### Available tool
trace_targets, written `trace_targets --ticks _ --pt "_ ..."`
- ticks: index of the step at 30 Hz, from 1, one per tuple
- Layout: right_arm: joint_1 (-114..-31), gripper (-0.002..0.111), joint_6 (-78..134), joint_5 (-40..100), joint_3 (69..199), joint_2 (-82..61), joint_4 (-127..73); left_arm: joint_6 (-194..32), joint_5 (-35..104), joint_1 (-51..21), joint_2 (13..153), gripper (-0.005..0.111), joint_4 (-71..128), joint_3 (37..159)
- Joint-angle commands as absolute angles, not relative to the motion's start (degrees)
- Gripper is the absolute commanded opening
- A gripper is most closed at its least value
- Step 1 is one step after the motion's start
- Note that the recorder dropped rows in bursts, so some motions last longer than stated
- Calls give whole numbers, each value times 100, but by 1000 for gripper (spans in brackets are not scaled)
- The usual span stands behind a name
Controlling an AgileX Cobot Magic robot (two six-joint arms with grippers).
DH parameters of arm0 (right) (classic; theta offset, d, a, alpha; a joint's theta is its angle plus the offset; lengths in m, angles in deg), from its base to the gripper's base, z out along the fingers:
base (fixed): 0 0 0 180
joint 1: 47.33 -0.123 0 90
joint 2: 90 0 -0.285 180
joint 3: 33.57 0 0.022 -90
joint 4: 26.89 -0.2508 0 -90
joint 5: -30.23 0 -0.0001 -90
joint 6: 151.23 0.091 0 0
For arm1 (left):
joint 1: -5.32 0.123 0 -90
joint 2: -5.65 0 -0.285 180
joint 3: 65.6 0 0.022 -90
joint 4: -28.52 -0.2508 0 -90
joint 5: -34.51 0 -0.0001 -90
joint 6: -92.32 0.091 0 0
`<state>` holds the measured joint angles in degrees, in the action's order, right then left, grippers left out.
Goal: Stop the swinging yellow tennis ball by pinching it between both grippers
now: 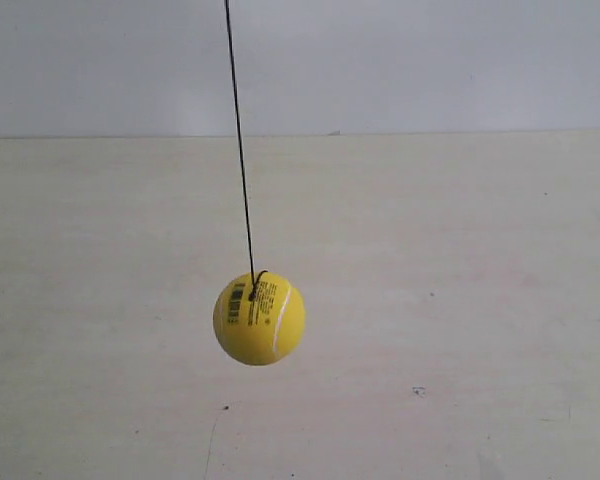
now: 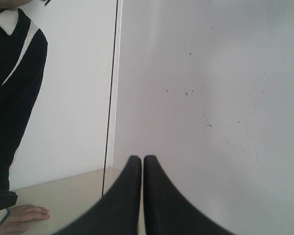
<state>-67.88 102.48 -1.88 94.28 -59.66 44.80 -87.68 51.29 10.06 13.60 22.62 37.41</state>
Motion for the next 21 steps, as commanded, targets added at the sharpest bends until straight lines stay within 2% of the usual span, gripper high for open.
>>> trace_targets --ticks 1,15,21 --pt "-6791 0 10239 -168 9456 -5977 4459 -8768 5148 1028 1343 5 2262 3718" --pt "-6791 0 10075 154 9433 -5977 4324 -8768 5148 1028 1343 5 2262 3718" --pt "-6791 0 8897 243 9019 -6010 2656 -8768 5148 1028 1343 5 2262 3718"
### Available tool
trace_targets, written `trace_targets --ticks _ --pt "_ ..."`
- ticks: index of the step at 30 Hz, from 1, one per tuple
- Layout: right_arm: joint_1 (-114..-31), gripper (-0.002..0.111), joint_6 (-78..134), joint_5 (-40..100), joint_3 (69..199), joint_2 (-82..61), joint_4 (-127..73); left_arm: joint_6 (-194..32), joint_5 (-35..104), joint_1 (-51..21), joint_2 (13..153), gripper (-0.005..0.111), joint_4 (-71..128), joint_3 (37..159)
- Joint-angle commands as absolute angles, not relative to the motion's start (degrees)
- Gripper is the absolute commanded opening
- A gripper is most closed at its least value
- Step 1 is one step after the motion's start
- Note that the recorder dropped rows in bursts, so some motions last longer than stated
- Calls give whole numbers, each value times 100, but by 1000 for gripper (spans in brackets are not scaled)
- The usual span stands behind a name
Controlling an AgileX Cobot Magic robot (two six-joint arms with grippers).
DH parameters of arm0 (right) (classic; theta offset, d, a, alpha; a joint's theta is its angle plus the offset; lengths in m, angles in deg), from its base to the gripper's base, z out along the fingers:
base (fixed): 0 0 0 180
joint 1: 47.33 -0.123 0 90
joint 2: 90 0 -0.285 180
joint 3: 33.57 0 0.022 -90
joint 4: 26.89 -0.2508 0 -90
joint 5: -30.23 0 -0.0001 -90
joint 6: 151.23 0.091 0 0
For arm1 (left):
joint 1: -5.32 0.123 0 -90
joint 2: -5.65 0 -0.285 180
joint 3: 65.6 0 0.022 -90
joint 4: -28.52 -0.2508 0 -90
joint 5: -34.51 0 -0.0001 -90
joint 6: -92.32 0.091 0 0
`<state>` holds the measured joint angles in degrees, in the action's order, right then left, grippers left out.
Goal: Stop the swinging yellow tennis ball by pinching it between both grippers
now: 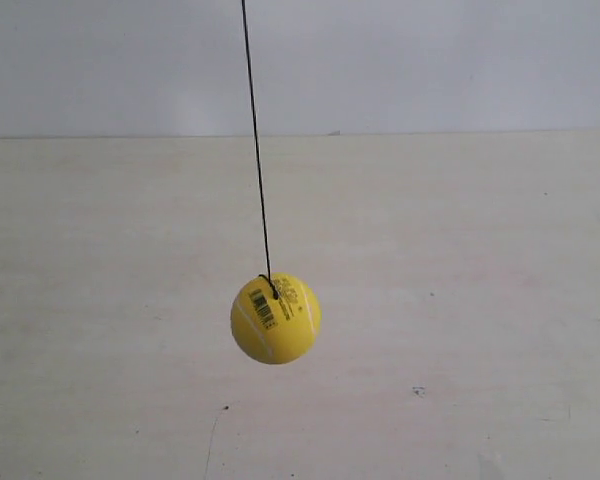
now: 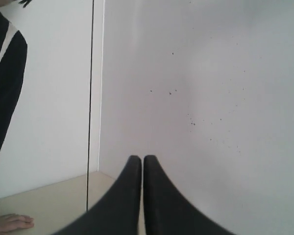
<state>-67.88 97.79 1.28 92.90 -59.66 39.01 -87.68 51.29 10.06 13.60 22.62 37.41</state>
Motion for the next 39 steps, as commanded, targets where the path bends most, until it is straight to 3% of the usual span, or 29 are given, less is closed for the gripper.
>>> trace_targets --ticks 1,7,11,18,25,34,39 --pt "-6791 0 8534 243 8907 -6069 2158 -8768 5148 1028 1343 5 2262 3718" --pt "-6791 0 5731 417 8212 -7799 -4 -8768 5148 1028 1343 5 2262 3718" --pt "-6669 0 4100 1032 8188 -8221 -774 -8768 5148 1028 1343 5 2262 3718" --pt "-5064 0 3910 1901 8188 -8221 -1608 -8768 5148 1028 1343 5 2265 3718" --pt "-5033 0 3686 3023 8171 -8221 -1643 -8768 5148 1028 1343 5 2265 3718" --pt "-5033 0 2503 2123 6922 -8221 -2721 -8768 5148 1028 1343 5 2265 3718" --pt "-5033 0 2204 3237 6922 -8221 -2777 -8768 5148 1028 1343 5 2265 3718"
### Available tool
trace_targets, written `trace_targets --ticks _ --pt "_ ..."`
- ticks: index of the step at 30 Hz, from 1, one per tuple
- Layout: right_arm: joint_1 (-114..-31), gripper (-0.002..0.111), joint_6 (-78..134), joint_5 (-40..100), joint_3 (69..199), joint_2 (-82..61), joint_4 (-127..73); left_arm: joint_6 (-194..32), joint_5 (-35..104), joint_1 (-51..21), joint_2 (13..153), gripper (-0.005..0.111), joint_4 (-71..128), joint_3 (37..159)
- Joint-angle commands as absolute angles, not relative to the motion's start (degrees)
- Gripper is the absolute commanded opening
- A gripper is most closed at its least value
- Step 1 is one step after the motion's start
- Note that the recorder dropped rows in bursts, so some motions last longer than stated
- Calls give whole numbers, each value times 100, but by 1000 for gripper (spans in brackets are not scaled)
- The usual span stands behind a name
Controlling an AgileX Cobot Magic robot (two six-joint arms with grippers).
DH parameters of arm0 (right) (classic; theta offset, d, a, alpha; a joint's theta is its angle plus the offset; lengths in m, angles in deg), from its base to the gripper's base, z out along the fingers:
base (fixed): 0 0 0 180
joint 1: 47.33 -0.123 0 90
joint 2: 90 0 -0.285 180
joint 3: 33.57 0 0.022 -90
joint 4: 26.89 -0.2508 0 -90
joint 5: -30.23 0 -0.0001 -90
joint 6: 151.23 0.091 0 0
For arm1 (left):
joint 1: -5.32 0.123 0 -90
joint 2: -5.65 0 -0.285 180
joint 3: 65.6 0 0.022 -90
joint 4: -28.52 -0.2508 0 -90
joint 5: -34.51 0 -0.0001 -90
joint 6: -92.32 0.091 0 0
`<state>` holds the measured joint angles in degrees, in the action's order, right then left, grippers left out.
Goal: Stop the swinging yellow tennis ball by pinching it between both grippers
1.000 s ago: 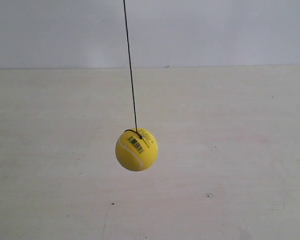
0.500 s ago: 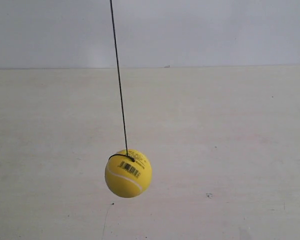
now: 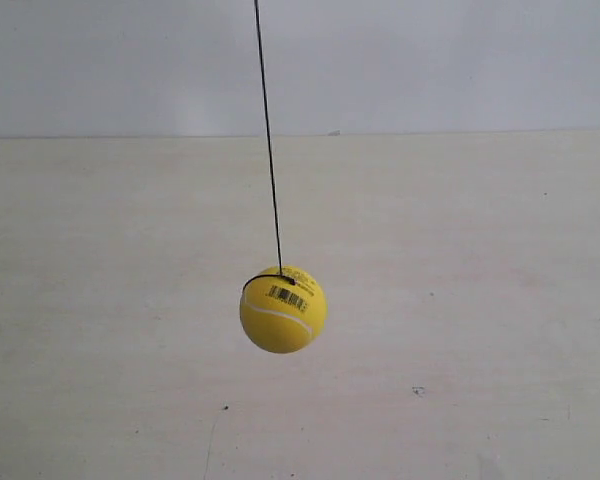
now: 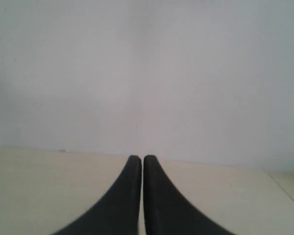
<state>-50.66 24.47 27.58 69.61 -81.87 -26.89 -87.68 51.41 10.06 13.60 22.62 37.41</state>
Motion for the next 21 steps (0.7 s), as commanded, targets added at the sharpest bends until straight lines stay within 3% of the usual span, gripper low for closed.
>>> trace_targets --ticks 1,13,21 --pt "-5033 0 2204 3310 6922 -8221 -2789 -8768 5148 1028 1343 5 2265 3718" --pt "-5033 0 2262 4810 6922 -8221 -3042 -8768 5148 1028 1343 5 2265 3718" --pt "-5033 0 2586 4902 6922 -8221 -3042 -8768 5148 1028 1343 5 2265 3718"
